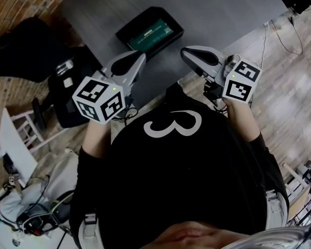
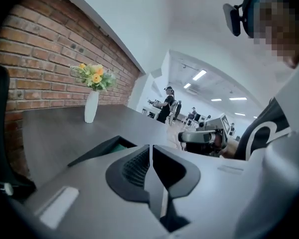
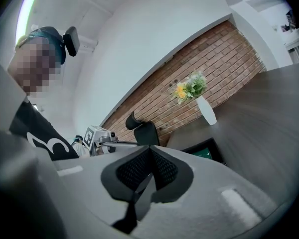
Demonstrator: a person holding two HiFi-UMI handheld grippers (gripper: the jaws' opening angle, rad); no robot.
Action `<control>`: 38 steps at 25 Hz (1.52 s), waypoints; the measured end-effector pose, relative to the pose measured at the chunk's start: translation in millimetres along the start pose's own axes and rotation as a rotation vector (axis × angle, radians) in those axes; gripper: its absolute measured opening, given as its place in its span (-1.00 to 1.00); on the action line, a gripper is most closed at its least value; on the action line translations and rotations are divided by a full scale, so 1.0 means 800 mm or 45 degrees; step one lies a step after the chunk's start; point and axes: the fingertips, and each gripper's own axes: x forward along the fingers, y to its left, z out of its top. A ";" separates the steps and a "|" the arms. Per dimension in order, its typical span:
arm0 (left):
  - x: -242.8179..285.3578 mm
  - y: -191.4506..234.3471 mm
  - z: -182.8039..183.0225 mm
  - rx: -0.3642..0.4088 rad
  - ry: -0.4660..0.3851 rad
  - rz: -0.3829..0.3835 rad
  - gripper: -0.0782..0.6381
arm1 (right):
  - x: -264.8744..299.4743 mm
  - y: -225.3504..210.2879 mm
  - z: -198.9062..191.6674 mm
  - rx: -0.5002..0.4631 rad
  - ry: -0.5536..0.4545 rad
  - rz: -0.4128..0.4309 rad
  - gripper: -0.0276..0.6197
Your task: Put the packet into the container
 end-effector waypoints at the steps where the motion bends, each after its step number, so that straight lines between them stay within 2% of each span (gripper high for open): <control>1: -0.006 -0.005 0.000 -0.017 -0.013 -0.013 -0.72 | 0.003 0.007 -0.003 0.000 0.006 0.006 -0.91; 6: -0.020 -0.049 0.001 -0.022 -0.105 -0.036 -0.75 | -0.006 0.034 -0.008 -0.042 -0.003 0.032 -0.91; 10: -0.033 -0.050 -0.002 -0.042 -0.154 -0.038 -0.75 | 0.007 0.046 -0.020 -0.049 0.010 0.025 -0.91; 18: -0.042 -0.058 -0.006 -0.037 -0.153 -0.040 -0.75 | 0.008 0.059 -0.027 -0.063 0.022 0.015 -0.91; 27: -0.046 -0.071 -0.013 0.015 -0.140 -0.035 -0.75 | 0.003 0.066 -0.034 -0.066 0.021 0.021 -0.91; 38: -0.046 -0.071 -0.015 -0.023 -0.140 -0.038 -0.75 | -0.003 0.064 -0.032 -0.063 0.004 -0.007 -0.91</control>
